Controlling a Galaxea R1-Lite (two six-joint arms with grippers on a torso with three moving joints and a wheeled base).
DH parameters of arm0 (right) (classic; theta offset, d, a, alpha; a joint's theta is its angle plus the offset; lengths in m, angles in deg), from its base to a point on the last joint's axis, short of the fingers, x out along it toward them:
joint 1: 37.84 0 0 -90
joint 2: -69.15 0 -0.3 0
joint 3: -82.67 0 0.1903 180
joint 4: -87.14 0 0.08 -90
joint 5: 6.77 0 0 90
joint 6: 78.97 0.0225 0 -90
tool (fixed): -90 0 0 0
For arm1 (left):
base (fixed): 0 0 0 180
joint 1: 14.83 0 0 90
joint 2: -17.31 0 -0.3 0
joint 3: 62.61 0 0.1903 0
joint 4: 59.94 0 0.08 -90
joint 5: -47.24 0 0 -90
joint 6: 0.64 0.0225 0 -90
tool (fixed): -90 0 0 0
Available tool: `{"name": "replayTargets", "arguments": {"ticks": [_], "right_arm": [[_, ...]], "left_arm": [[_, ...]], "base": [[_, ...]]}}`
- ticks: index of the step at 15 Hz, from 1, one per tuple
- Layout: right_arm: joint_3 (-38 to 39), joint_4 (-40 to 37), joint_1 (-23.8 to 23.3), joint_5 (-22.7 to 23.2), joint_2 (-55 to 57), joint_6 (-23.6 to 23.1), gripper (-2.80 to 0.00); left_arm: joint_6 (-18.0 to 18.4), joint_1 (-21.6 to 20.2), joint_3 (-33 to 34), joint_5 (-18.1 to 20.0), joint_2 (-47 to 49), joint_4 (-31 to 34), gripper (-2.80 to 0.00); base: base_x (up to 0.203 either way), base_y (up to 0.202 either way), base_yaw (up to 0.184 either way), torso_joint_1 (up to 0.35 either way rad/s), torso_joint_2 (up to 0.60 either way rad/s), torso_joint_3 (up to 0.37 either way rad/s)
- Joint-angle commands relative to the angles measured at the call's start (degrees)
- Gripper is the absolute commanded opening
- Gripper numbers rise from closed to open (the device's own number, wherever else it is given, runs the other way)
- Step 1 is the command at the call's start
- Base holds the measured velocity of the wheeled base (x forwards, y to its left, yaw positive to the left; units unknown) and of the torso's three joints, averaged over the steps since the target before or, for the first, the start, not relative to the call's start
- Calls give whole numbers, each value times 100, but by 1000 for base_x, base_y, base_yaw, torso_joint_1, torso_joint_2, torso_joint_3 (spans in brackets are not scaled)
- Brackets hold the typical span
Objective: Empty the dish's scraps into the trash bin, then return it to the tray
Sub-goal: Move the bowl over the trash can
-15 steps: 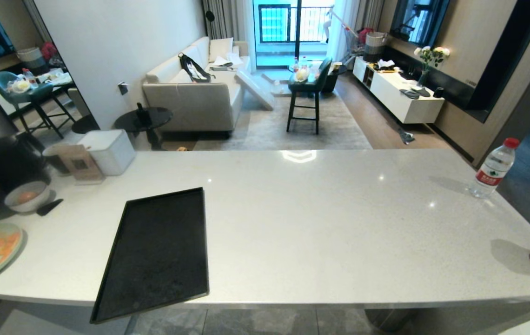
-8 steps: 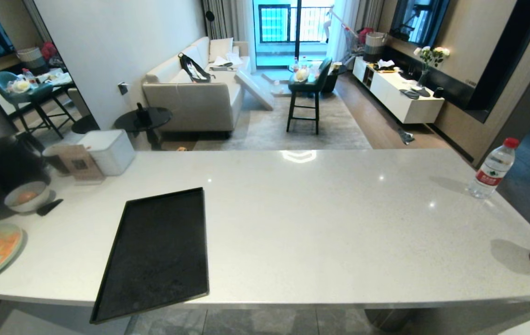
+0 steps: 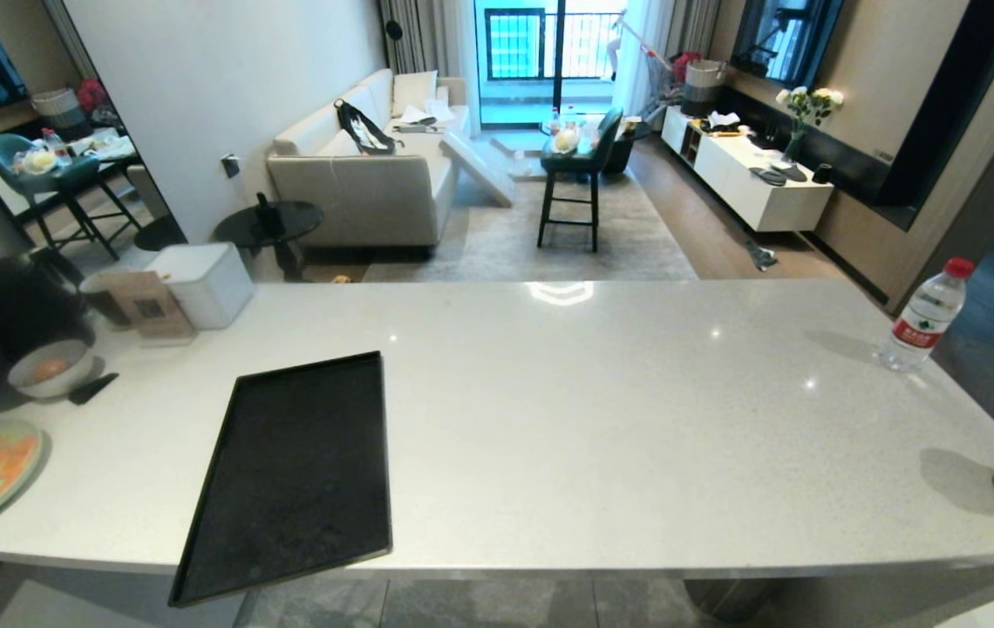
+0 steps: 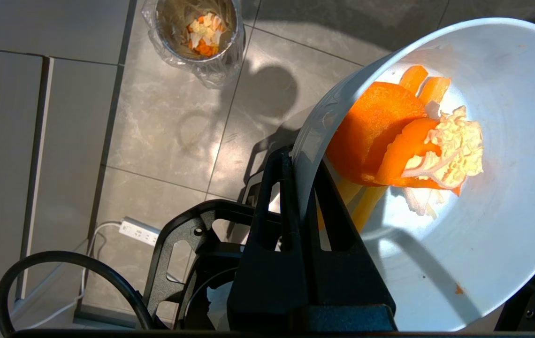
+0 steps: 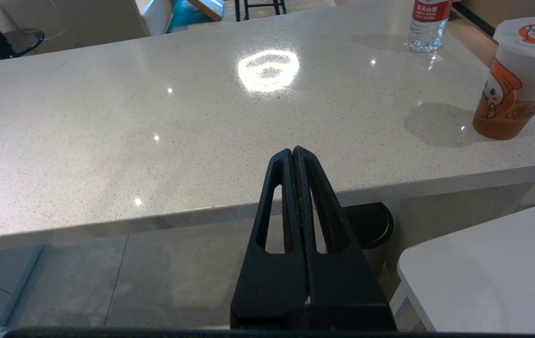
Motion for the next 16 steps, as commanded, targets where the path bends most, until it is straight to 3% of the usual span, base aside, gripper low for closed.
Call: {"name": "replayTargets", "arguments": {"ticks": [1, 10, 16], "right_arm": [[0, -5, 1, -2, 6, 3, -280], [-9, 1, 1, -1, -1, 3, -280], [0, 1, 1, -1, -2, 3, -280]], "left_arm": [[3, -4, 1, 3, 20, 9, -280], [-14, -4, 1, 11, 11, 9, -280], [-53, 280, 10, 11, 46, 9, -280]], "base": [[0, 0, 0, 0, 0, 0], [0, 0, 0, 0, 0, 0], [0, 0, 0, 0, 0, 0]]}}
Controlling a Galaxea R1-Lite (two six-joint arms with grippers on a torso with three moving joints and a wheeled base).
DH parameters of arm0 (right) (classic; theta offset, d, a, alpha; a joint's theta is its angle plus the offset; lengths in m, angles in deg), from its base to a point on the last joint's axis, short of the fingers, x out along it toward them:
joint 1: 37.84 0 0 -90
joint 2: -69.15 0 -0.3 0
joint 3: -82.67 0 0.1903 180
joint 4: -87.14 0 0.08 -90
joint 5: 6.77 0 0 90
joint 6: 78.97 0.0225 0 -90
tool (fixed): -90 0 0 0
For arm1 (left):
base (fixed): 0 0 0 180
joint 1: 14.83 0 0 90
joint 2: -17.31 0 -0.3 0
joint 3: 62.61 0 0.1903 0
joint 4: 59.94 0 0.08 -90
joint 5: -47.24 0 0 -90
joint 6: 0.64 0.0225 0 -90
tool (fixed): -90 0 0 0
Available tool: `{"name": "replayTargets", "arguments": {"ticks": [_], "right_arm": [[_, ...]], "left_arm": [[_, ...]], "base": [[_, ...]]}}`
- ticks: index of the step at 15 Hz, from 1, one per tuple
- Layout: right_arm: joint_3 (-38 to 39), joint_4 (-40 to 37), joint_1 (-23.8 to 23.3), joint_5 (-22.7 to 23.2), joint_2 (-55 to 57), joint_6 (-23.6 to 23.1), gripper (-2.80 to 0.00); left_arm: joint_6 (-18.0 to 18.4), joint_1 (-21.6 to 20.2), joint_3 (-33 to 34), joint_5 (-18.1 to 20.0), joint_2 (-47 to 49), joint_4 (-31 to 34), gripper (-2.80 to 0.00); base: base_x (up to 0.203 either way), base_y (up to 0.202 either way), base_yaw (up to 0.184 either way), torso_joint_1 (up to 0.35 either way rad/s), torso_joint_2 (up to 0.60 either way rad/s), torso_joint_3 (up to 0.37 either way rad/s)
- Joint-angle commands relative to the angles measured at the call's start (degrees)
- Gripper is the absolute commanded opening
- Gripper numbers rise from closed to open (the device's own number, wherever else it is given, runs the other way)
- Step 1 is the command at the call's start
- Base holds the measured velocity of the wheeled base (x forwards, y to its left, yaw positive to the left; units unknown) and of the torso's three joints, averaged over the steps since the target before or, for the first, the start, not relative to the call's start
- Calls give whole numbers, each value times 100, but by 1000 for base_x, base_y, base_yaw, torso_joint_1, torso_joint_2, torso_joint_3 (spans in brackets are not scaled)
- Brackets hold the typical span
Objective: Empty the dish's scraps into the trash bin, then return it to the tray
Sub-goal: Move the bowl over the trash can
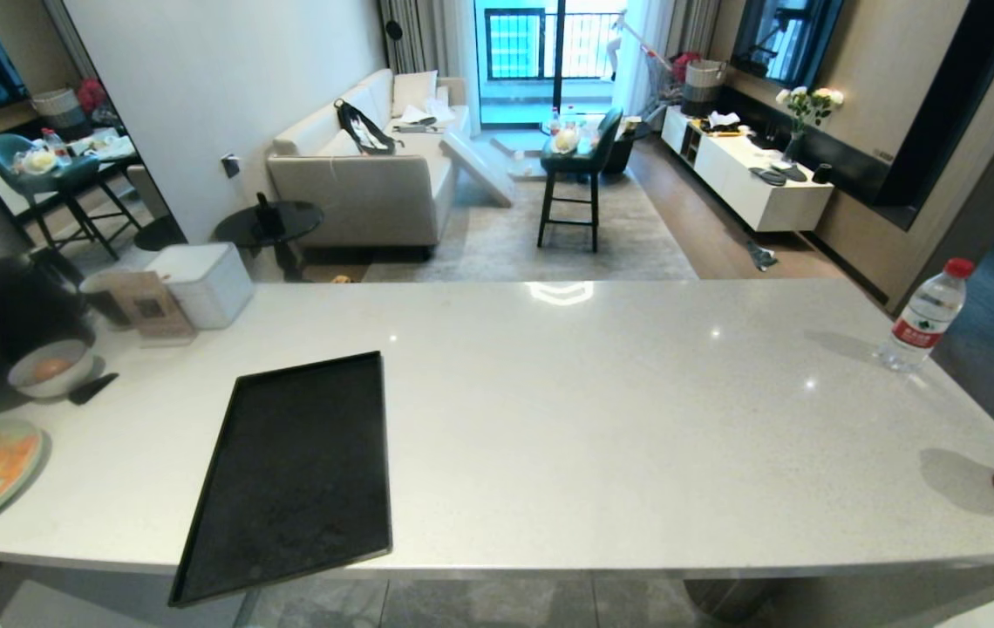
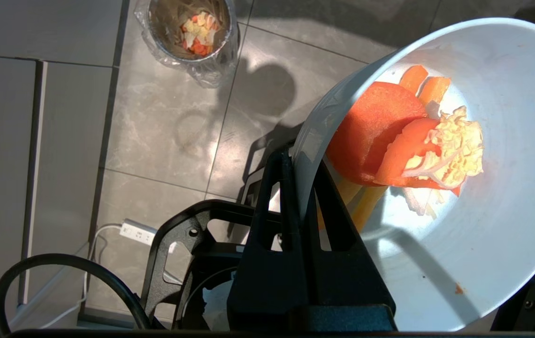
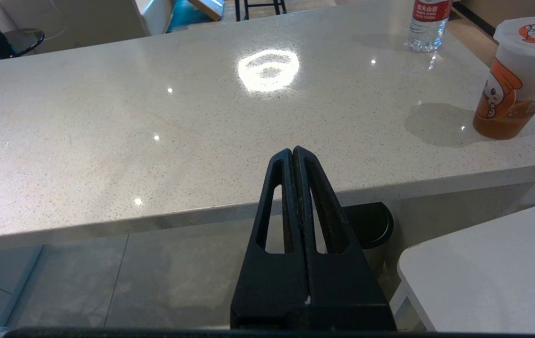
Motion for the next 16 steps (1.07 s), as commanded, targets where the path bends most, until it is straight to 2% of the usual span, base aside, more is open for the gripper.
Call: {"name": "replayTargets", "arguments": {"ticks": [1, 16], "right_arm": [[0, 4, 1, -11, -2, 5, -280], [0, -4, 1, -3, 6, 5, -280]], "left_arm": [[-19, 144, 4, 4, 23, 12, -280], [-37, 150, 4, 4, 23, 12, -280]], "base": [[0, 0, 0, 0, 0, 0], [0, 0, 0, 0, 0, 0]]}}
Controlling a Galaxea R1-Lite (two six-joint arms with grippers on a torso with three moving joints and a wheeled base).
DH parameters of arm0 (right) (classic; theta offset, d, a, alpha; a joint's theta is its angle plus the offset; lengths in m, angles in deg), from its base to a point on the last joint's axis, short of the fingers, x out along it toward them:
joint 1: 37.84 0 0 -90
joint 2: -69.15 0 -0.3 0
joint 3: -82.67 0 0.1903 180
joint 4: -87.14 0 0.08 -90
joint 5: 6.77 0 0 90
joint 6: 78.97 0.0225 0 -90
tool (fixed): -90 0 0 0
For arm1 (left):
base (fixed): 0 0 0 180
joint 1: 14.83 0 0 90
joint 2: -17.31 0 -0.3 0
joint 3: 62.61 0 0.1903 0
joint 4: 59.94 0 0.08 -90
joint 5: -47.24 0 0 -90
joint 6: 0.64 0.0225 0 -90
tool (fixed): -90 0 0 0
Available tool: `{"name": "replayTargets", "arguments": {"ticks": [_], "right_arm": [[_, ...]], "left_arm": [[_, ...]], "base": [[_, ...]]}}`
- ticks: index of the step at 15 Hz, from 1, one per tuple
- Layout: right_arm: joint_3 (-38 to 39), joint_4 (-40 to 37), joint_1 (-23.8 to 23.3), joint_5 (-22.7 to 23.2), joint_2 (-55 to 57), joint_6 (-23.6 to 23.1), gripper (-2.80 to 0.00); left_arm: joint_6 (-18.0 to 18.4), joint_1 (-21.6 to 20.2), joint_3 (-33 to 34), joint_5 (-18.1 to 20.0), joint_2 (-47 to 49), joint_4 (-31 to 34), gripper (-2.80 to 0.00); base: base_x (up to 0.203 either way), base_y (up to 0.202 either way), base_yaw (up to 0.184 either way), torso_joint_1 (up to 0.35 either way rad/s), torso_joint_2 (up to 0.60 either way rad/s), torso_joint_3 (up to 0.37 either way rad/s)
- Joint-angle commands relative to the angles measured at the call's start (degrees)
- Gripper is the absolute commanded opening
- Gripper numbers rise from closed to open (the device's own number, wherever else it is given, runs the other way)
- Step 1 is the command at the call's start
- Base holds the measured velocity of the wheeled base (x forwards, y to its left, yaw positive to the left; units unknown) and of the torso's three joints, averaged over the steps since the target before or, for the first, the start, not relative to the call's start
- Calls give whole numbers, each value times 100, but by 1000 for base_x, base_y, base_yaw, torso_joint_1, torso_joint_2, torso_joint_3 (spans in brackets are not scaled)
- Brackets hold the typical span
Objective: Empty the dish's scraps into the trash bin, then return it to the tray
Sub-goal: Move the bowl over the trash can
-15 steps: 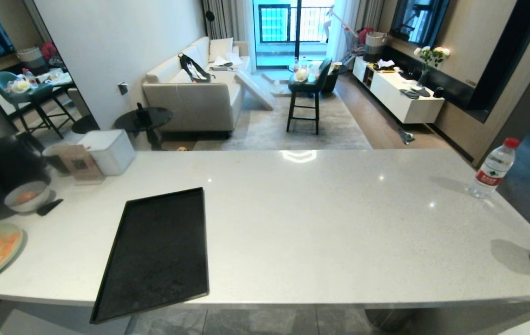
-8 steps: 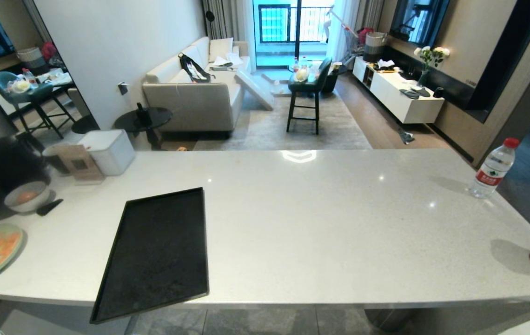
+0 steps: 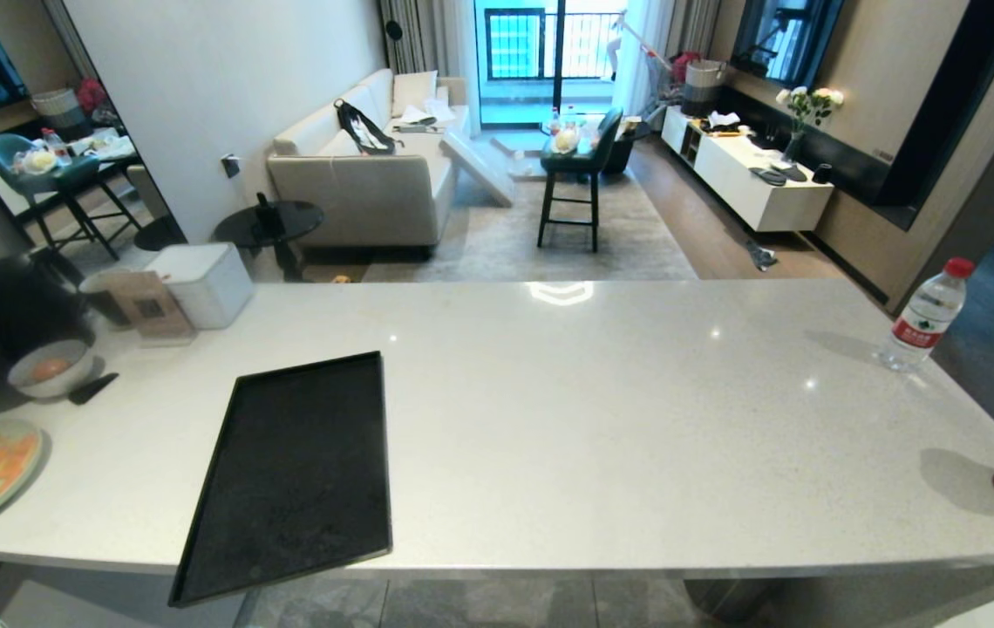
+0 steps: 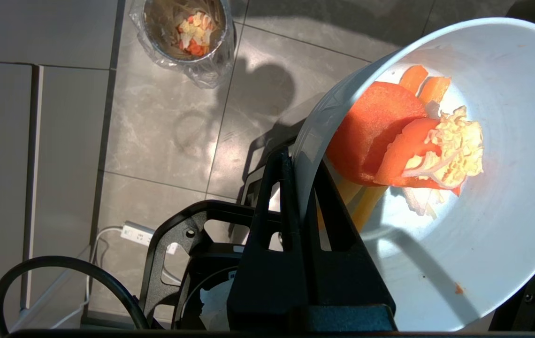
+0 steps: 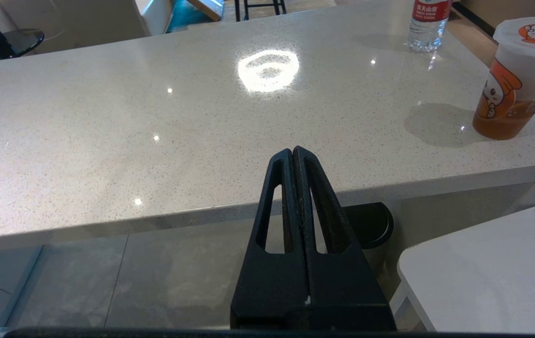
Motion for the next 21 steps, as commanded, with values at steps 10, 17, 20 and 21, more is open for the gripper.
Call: {"name": "replayTargets", "arguments": {"ticks": [10, 17, 20, 21], "right_arm": [[0, 3, 1, -7, 6, 4, -280], [0, 3, 1, -1, 6, 4, -280], [0, 3, 1, -1, 6, 4, -280], [0, 3, 1, -9, 6, 13, -280]], "left_arm": [[-199, 38, 13, -6, 35, 12, -280], [-202, 60, 19, 3, 70, 9, -280], [-202, 73, 19, 3, 70, 12, -280], [-209, 70, 19, -2, 75, 8, -280]], "base": [[0, 0, 0, 0, 0, 0], [0, 0, 0, -51, 129, 68], [0, 0, 0, -89, 210, 117], [0, 0, 0, -104, 238, 137]]}}
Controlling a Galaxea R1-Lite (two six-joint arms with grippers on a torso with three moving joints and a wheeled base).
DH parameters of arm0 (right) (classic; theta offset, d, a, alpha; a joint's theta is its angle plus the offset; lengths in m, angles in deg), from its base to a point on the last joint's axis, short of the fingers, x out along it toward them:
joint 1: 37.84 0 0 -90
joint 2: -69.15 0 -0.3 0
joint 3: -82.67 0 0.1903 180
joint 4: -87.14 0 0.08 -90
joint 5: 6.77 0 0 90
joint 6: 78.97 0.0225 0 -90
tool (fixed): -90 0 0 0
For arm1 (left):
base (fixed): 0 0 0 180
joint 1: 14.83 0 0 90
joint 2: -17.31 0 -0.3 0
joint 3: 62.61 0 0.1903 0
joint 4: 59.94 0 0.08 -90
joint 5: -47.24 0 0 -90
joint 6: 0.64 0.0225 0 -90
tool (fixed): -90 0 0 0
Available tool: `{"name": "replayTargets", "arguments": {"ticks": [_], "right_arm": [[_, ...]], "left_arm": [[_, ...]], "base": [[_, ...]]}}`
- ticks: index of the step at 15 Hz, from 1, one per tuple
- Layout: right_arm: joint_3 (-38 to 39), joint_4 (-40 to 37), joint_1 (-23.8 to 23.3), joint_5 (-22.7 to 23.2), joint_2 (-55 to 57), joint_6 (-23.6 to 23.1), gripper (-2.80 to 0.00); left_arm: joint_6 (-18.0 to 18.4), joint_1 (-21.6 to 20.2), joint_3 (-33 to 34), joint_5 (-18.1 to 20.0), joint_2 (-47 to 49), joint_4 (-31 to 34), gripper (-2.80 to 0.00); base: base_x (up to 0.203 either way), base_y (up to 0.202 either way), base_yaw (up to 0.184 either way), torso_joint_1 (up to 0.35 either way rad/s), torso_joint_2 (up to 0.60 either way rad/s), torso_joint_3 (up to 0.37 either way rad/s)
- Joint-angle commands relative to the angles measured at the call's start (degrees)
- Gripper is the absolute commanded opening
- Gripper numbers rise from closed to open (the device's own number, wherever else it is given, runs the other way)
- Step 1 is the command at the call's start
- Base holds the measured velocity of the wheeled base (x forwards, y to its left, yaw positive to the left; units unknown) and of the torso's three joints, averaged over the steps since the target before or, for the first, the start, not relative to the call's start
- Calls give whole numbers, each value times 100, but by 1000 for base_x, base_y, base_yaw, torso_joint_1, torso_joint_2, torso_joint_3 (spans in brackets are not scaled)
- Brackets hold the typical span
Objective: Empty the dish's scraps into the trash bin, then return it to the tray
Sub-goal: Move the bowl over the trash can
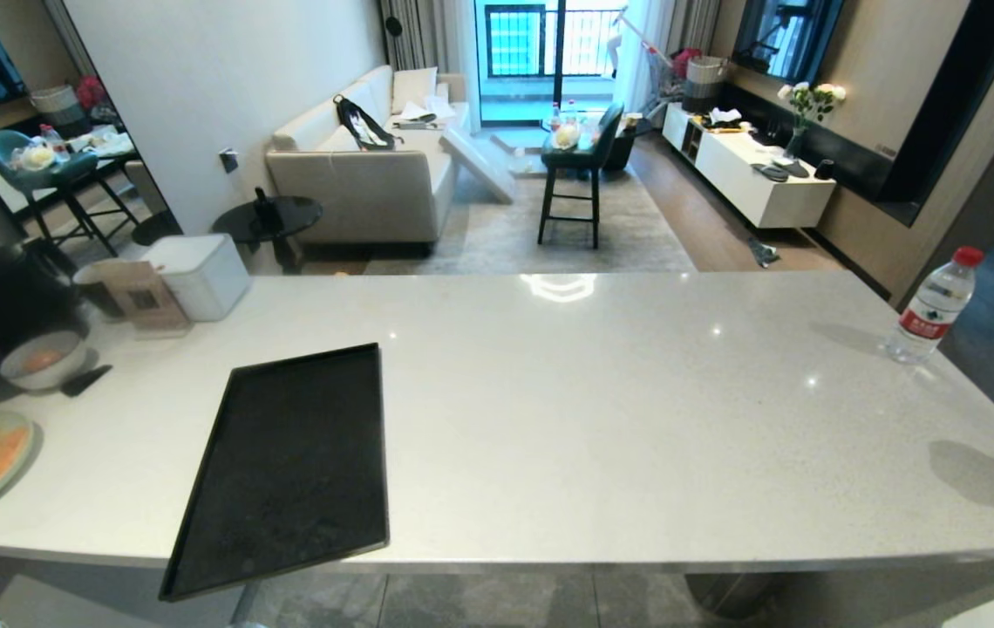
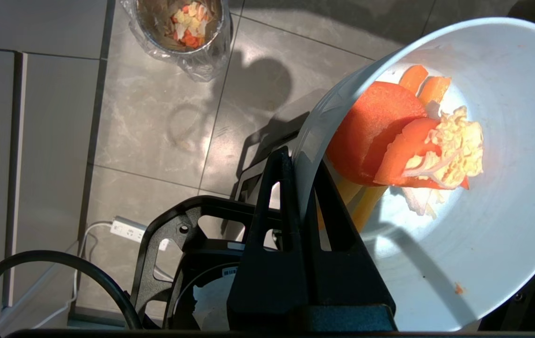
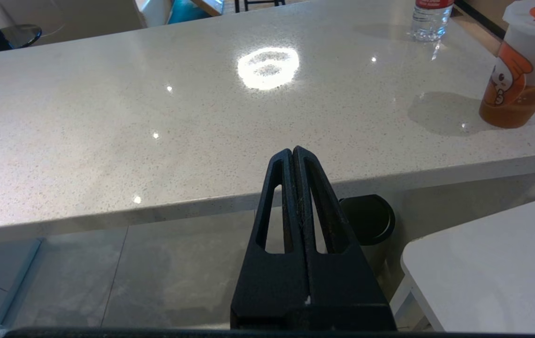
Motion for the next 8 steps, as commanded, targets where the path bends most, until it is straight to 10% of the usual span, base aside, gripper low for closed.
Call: {"name": "replayTargets", "arguments": {"ticks": [1, 8], "right_arm": [[0, 2, 1, 1, 6, 2, -280], [0, 2, 1, -7, 6, 11, -280]], "left_arm": [[-10, -5, -1, 6, 13, 12, -280], [-1, -32, -1, 6, 25, 12, -280]], "base": [[0, 0, 0, -106, 271, 153], [0, 0, 0, -129, 304, 173]]}}
